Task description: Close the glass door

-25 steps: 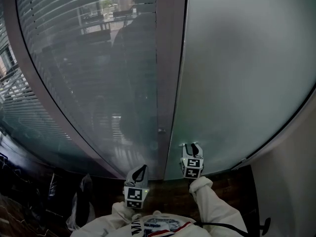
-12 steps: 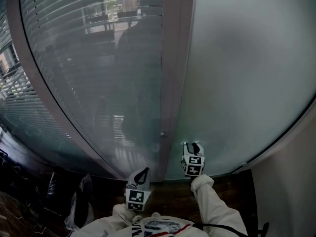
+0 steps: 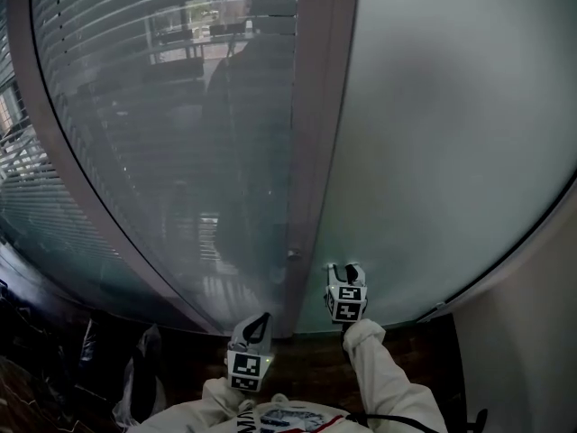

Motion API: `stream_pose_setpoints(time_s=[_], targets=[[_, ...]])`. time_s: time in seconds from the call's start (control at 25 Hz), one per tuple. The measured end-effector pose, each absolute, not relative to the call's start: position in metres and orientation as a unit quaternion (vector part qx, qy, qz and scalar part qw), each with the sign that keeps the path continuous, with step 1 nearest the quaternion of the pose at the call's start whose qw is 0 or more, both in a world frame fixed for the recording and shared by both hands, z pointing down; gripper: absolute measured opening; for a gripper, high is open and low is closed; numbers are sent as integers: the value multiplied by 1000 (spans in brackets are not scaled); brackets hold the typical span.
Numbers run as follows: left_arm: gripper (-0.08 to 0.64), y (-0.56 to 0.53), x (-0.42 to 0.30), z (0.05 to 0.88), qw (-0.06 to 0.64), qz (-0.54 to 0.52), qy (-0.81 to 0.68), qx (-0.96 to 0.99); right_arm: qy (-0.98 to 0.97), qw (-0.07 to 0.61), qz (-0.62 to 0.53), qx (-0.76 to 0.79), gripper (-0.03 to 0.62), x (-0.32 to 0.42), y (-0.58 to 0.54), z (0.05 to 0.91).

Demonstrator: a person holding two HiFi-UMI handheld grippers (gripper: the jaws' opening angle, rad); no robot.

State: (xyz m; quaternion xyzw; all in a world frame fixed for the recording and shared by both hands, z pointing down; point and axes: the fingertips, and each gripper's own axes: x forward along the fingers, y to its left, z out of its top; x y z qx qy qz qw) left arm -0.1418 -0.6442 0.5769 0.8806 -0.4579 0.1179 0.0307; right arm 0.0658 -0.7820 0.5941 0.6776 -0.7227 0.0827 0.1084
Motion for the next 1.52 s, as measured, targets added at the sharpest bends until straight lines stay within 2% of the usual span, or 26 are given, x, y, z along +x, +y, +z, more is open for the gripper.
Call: stream_pose_setpoints(time_s=[1.52], targets=[[2,-649,-135,583,32,132,-469,872,-729,104,59,674,141,67,-788,600]])
